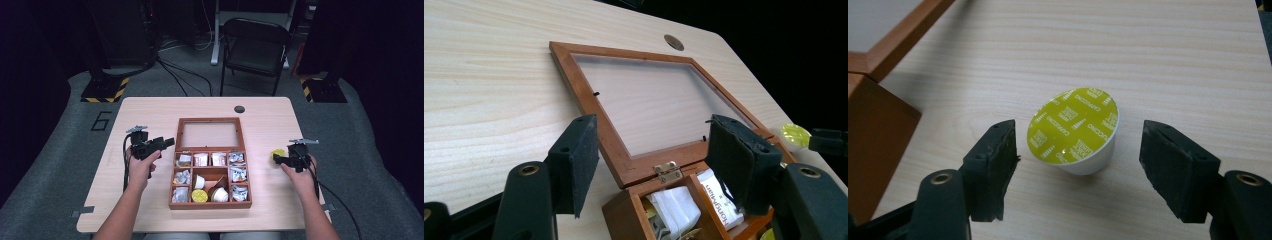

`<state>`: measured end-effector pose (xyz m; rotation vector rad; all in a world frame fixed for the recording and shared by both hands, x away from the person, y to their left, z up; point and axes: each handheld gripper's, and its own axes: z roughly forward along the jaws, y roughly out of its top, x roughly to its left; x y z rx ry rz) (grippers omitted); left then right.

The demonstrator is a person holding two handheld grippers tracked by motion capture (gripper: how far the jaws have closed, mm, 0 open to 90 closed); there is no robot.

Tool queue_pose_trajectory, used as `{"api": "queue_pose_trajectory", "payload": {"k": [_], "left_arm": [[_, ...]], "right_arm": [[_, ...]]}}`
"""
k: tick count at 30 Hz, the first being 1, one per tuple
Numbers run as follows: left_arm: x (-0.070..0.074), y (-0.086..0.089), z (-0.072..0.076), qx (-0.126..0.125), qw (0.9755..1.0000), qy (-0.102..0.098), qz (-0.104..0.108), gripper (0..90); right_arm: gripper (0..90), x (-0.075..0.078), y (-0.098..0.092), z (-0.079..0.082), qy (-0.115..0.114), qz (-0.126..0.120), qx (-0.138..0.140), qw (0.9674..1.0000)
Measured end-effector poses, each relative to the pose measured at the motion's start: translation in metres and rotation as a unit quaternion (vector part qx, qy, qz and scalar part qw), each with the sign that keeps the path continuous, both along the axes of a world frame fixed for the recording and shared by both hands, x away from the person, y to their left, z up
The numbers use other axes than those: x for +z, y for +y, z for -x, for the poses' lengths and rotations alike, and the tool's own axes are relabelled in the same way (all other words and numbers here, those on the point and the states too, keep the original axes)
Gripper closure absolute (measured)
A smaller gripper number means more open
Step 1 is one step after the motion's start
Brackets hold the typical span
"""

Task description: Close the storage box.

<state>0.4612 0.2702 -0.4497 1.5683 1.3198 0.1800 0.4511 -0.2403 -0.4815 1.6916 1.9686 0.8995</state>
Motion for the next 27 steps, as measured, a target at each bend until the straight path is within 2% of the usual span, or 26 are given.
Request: {"api": "queue_pose_trajectory", "payload": {"k": [1,4,7,10,15,17,19,27], "left_arm": [[0.0,0.0,0.0,-0.005,1.0,0.002,-0.005,37.1],[0.0,-0.002,-0.001,-0.004,1.0,0.006,-0.002,36.6],[0.0,-0.004,-0.002,-0.009,0.9999,0.004,-0.013,35.8],[0.0,-0.006,-0.002,-0.01,0.9999,0.007,-0.009,34.7],[-0.001,-0.007,-0.003,-0.011,0.9998,0.007,-0.013,33.5],[0.0,-0.007,-0.003,-0.01,0.9999,0.007,-0.007,33.4],[0.0,-0.006,-0.004,-0.012,0.9999,0.002,-0.012,33.4],[-0.003,-0.007,-0.006,-0.013,0.9997,0.011,-0.016,34.7]], "right_arm": [[30.7,0.002,0.001,0.001,-0.001,-0.006,-0.001,1.0],[29.7,0.009,0.002,0.003,-0.006,-0.023,0.008,0.9997],[29.3,0.018,0.005,0.005,-0.018,-0.047,0.015,0.9986],[28.4,0.028,0.011,0.007,-0.03,-0.061,0.03,0.9973],[28.1,0.038,0.024,0.008,-0.041,-0.063,0.052,0.9958],[29.4,0.04,0.029,0.008,-0.041,-0.061,0.058,0.9957],[32.9,0.042,0.033,0.006,-0.04,-0.054,0.066,0.9955],[34.6,0.046,0.049,-0.002,-0.032,-0.052,0.081,0.9948]]}}
